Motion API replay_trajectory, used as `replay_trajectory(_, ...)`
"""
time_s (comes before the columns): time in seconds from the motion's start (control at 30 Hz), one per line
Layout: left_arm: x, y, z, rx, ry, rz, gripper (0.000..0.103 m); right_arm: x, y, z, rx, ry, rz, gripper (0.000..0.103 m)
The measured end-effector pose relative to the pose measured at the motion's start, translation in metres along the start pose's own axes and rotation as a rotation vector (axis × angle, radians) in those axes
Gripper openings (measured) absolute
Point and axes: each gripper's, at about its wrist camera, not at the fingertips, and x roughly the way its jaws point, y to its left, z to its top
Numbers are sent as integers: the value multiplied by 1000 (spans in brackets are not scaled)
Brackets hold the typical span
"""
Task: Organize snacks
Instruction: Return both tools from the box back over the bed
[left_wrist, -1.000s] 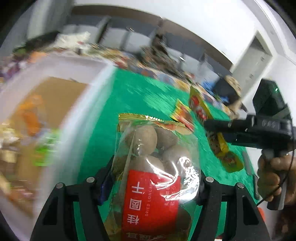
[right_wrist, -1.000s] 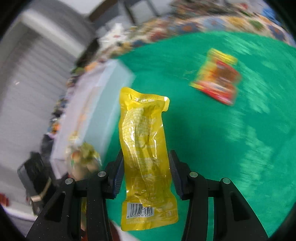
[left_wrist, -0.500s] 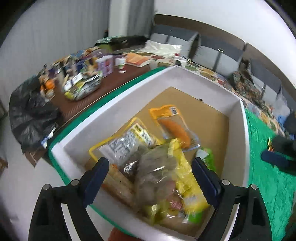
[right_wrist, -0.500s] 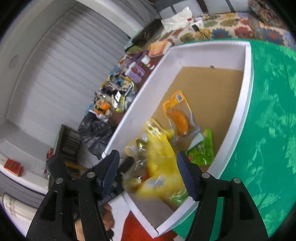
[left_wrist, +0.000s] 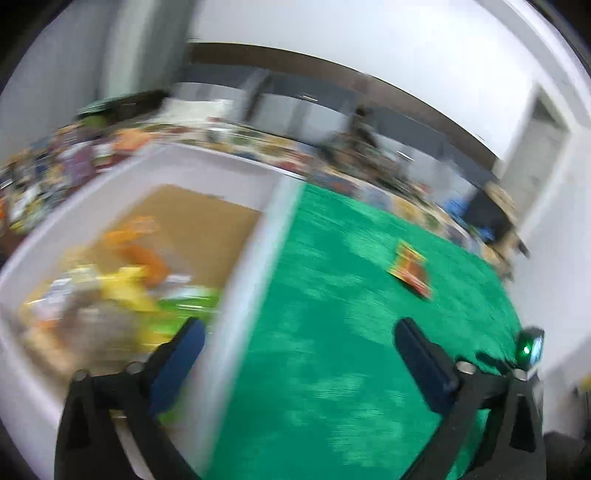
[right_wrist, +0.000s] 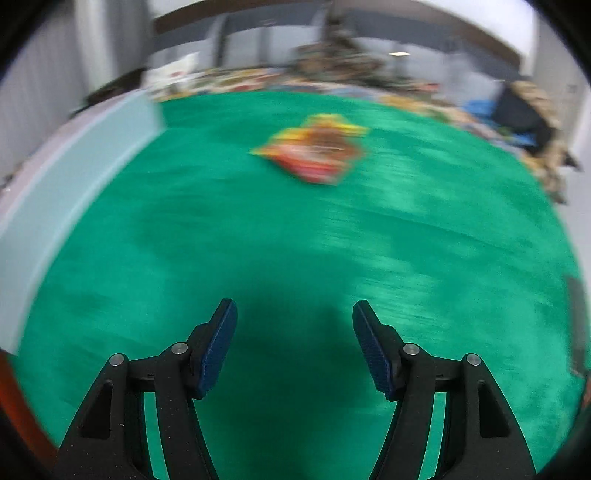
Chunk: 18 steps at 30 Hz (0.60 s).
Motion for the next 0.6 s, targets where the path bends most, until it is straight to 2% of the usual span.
replay_trajectory(0.1, 58, -57, -23, 109, 90, -54, 103, -2, -45, -17, 45, -29, -85, 69)
replay_trajectory(0.17, 102, -87, -41, 180, 183, -48, 103, 2, -68, -28, 95, -29, -118, 69)
replay_trajectory(0.23, 135, -109, -53, 247, 231, -20, 103, 7, -80, -35, 145, -24, -118, 69)
replay_trajectory(0.3, 156, -121, -56, 289, 240, 9, 103, 5, -92, -32, 186, -37, -94, 75)
replay_trajectory(0.4, 182, -131, -53, 321, 234, 57, 103, 5, -92, -26, 197, -24, -104, 81)
replay_trajectory(0.6, 217, -116, -44, 327, 221, 130, 103, 10, -95, -36, 193, -21, -108, 84)
